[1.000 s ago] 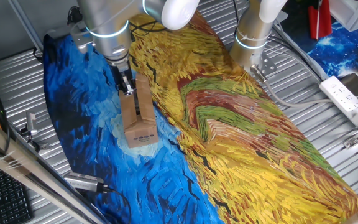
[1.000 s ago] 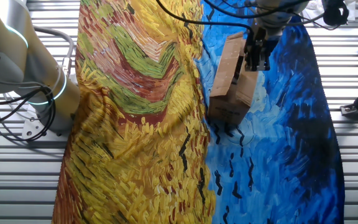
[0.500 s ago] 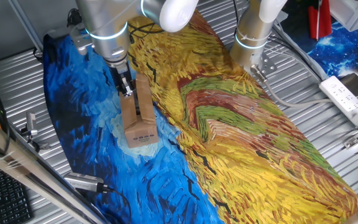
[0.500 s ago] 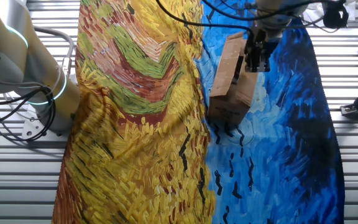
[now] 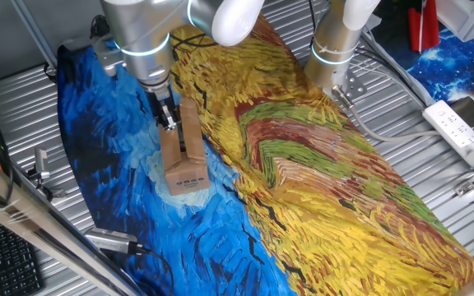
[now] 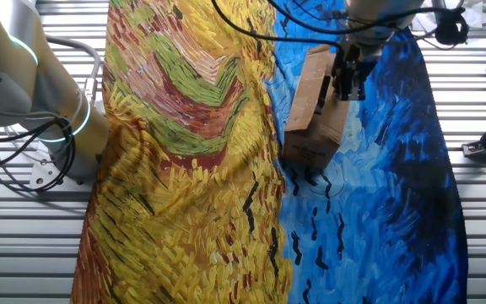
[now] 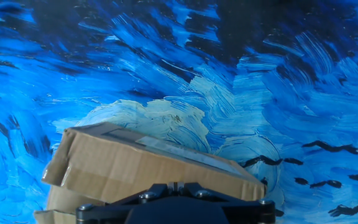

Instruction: Open a box

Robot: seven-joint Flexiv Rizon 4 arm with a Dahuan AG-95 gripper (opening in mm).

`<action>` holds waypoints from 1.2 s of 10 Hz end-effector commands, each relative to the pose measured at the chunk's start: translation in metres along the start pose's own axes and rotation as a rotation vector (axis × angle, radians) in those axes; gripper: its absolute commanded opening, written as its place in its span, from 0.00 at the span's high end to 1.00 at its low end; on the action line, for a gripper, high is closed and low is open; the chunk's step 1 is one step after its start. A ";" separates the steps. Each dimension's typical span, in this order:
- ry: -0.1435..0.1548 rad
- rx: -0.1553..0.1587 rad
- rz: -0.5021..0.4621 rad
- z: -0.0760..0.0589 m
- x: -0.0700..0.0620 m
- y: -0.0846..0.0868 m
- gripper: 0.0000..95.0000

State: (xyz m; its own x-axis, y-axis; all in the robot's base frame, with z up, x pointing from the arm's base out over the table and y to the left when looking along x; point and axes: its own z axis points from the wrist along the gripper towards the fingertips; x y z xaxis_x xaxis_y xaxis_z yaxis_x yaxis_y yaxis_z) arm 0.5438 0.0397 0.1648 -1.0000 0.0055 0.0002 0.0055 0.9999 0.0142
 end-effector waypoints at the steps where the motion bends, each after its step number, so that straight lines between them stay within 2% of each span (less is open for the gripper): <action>1: -0.002 0.001 0.005 0.002 0.001 0.004 1.00; 7: -0.003 0.001 0.010 0.002 0.004 0.008 1.00; 12: -0.009 0.001 0.013 0.008 0.014 0.009 1.00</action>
State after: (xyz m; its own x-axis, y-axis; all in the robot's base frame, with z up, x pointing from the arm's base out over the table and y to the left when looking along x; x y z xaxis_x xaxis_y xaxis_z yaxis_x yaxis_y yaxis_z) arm 0.5293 0.0486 0.1566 -0.9997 0.0195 -0.0119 0.0194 0.9998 0.0104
